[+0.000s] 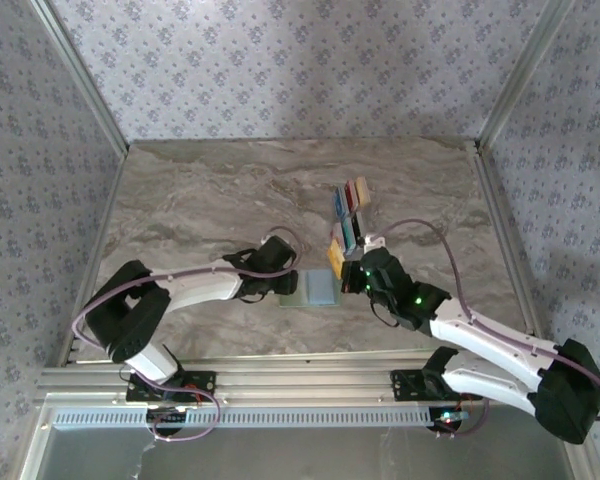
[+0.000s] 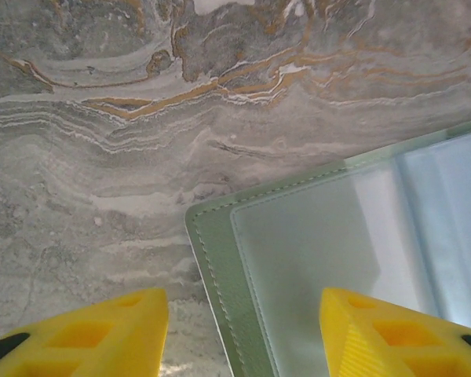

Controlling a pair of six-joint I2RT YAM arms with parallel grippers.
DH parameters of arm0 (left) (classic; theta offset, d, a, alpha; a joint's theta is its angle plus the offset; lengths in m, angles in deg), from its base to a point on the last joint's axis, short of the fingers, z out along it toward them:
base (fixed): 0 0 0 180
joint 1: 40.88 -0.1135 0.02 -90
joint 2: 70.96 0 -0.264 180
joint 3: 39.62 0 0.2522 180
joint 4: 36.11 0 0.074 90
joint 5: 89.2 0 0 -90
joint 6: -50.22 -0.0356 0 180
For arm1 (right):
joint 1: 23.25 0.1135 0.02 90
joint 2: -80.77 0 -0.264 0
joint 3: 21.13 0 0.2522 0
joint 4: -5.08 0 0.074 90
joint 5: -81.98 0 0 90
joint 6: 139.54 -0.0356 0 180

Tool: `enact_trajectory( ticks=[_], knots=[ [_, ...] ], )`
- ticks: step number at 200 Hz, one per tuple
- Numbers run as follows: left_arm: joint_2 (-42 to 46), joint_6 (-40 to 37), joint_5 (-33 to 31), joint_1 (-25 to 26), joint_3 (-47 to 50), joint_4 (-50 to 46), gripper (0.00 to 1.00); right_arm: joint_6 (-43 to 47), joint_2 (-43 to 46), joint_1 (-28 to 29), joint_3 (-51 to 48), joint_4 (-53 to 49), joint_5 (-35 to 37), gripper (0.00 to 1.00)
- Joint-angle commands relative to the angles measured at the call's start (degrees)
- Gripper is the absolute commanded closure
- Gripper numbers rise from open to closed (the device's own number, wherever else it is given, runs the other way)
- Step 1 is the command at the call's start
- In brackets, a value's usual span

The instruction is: Put the credit cards into the card holder

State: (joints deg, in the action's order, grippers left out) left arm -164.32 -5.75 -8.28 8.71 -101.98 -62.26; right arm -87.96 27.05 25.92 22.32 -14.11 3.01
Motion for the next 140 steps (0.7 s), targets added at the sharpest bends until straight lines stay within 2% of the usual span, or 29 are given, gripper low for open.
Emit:
enact_trajectory(
  ticks=[1, 51, 140],
  knots=[
    [-1.6, -1.3, -4.1, 0.8, -2.0, -2.7, 0.47, -2.4, 3.7, 1.4, -1.9, -1.5, -0.2, 1.0],
    [-3.4, -0.9, -5.4, 2.3, -1.5, -2.5, 0.51, -3.4, 8.5, 1.5, -5.7, -3.2, -5.0, 1.0],
    [-3.9, 0.9, -6.6, 4.7, 1.5, -1.7, 0.59, -3.7, 8.6, 1.4, -10.1, 0.2, -9.9, 1.0]
  ],
)
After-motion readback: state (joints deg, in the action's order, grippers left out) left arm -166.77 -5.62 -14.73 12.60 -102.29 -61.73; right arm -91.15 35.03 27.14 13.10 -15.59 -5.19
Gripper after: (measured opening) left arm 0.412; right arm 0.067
